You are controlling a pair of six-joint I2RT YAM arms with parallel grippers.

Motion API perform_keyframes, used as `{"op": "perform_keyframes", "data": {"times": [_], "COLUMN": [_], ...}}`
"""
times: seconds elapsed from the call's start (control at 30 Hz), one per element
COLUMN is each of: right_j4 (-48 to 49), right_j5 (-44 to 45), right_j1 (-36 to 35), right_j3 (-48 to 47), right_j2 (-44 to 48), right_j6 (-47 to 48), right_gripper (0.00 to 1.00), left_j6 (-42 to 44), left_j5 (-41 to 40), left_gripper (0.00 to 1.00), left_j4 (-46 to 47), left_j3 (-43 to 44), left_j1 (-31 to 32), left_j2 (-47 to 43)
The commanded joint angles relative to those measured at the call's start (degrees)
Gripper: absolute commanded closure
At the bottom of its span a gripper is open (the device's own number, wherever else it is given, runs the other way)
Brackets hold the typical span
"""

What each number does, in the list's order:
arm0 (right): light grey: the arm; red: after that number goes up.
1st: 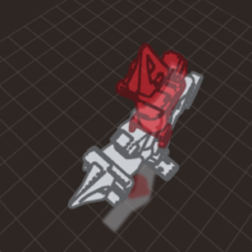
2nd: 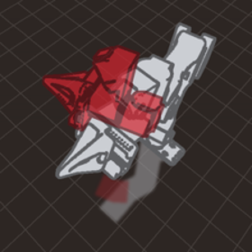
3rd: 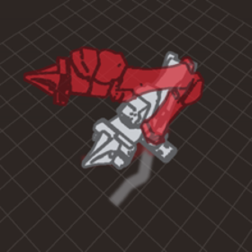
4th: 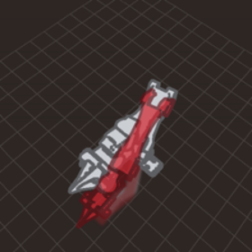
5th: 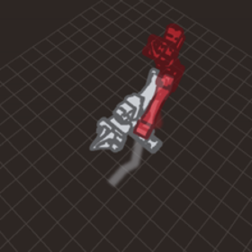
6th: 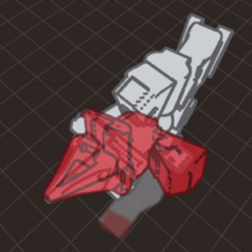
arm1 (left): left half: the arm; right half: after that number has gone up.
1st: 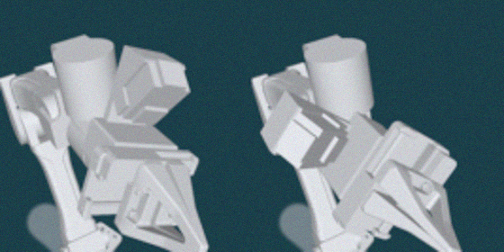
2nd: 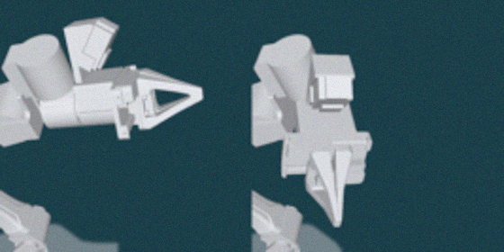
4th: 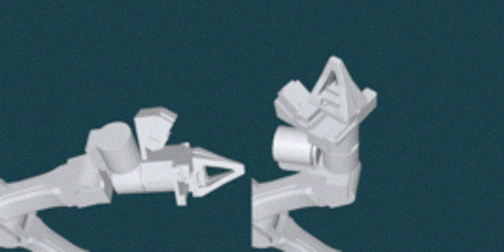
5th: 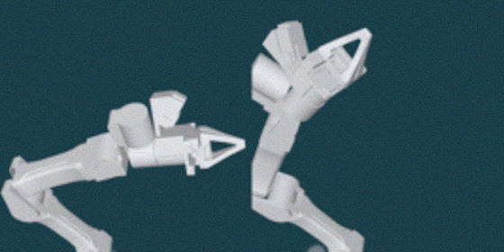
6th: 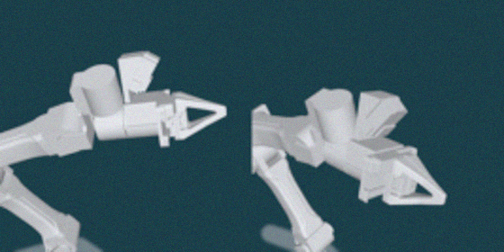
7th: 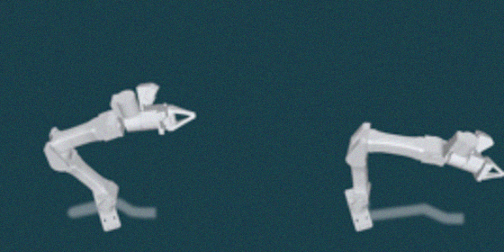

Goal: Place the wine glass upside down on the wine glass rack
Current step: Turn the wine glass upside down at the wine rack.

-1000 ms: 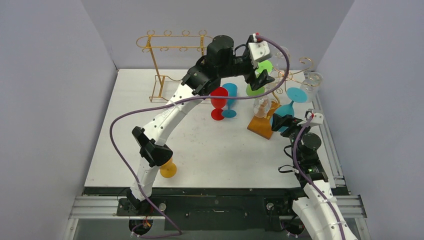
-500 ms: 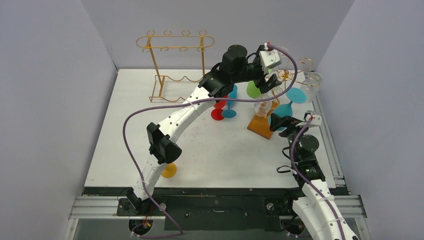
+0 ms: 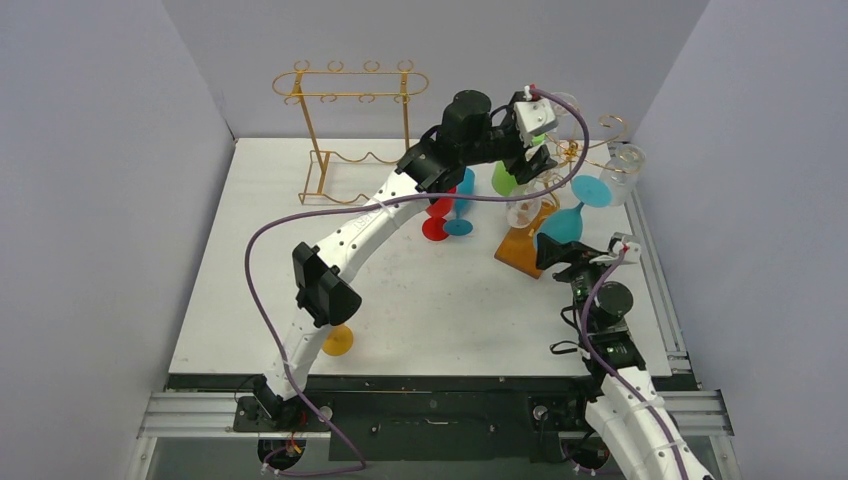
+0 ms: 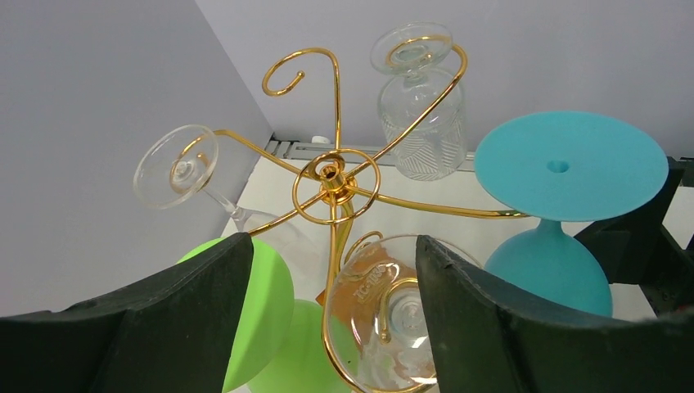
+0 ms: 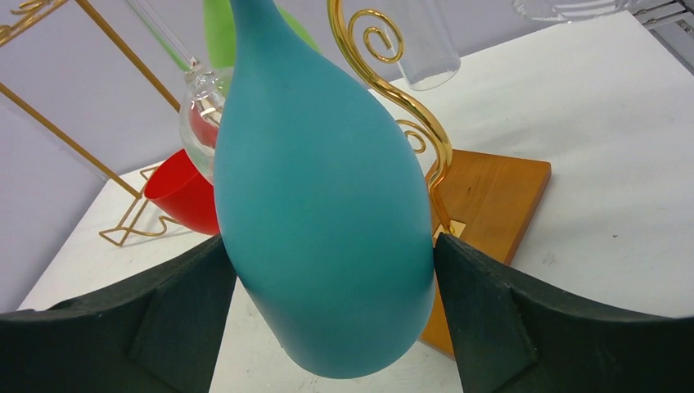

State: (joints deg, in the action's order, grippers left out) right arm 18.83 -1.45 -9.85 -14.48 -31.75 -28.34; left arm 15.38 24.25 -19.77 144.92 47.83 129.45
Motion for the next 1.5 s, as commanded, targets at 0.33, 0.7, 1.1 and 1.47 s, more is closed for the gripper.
{"op": "perform_keyframes", "data": {"times": [0.33, 0.7, 1.1, 1.47], "right_j4": [-25.98, -34.46, -32.89, -43.48], "right_j5": [0.45, 8.80, 25.45, 29.98], "right_j1": [-8.02, -19.45, -38.32, -38.67], "right_j3": [4.72, 5.17, -0.98, -27.18], "right_j2": [10.67, 18.25, 12.66, 2.70], "right_j6": [-13.55, -20.53, -18.03, -6.42], "right_gripper": [0.19, 0.19, 0.19, 0.19], "left_j6": [1.35, 1.39, -1.63, -5.13], "left_j5": [-1.11, -0.94, -2.76, -2.78], "left_gripper": [0.31, 0.31, 0.06, 0.04], "left_j4": [-0.96, -0.65, 0.46, -0.55], "left_j3": [-4.46, -6.86, -8.47, -6.50], "left_j1": [-0.20, -0.07, -0.47, -2.93], "left_j2": [-4.51, -6.49, -11.87, -16.85]}}
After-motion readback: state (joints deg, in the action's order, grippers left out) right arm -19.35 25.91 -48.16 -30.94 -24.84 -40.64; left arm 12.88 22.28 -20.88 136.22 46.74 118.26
